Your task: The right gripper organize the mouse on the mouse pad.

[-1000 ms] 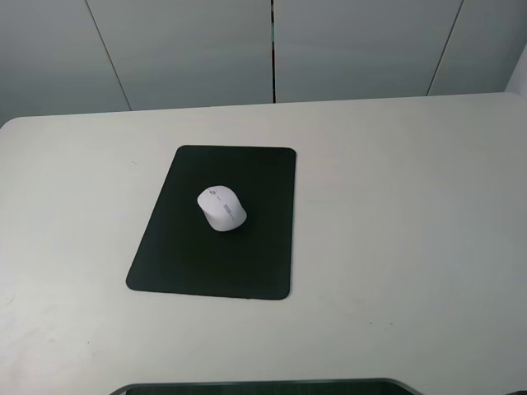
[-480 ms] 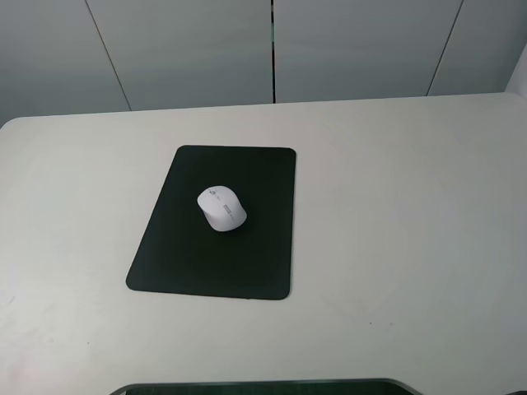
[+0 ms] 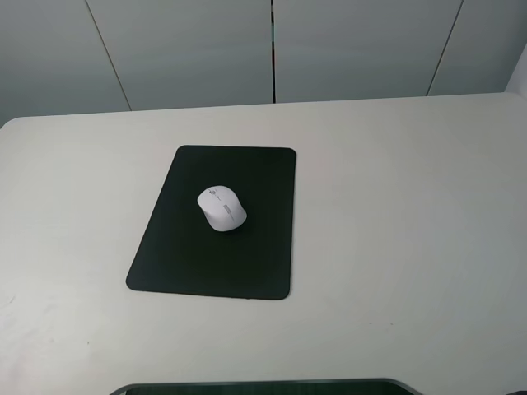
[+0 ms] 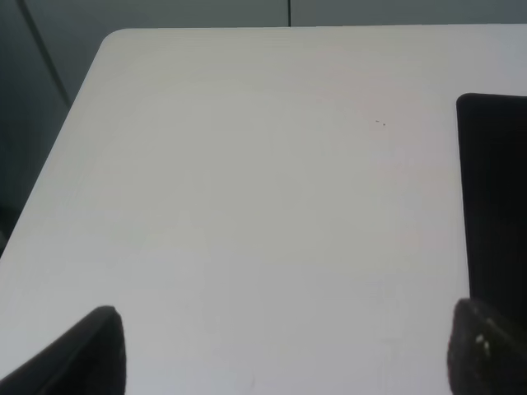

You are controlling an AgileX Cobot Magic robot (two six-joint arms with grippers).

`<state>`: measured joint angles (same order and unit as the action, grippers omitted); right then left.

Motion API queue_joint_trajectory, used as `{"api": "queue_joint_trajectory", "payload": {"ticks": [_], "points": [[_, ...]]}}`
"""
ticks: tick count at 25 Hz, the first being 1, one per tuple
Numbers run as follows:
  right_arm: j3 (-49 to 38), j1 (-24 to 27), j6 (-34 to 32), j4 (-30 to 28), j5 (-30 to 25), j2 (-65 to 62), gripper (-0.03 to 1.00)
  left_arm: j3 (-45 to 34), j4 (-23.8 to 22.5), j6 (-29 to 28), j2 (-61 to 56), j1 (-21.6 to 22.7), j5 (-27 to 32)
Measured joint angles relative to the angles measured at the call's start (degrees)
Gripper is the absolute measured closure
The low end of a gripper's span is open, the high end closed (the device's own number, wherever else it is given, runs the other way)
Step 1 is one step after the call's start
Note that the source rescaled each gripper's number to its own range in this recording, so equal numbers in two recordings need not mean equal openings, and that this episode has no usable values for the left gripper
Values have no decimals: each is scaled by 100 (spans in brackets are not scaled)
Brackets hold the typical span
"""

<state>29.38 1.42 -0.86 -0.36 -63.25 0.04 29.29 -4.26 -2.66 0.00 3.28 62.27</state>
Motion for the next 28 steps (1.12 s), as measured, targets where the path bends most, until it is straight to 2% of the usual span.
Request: {"api": "queue_joint_trajectory", "payload": {"ticks": [28], "points": [[0, -192, -12, 36, 23, -11, -3, 0, 0, 0, 0, 0, 0]]}}
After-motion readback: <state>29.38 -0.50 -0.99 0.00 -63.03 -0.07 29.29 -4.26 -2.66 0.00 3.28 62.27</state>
